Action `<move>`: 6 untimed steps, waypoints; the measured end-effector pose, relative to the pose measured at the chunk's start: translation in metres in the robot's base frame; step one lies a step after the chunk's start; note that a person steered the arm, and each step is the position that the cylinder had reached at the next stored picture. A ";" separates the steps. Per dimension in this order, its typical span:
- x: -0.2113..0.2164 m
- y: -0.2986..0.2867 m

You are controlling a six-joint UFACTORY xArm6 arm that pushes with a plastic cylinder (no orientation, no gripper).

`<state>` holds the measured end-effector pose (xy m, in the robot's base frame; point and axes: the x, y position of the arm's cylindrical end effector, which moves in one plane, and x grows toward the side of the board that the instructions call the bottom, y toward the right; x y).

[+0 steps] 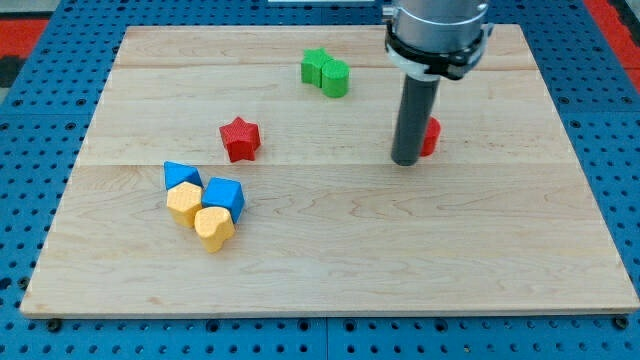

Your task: Place the red star to the top right of the blue cube

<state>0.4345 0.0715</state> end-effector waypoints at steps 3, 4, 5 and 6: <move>-0.071 -0.193; -0.021 -0.168; -0.018 -0.169; 0.010 -0.246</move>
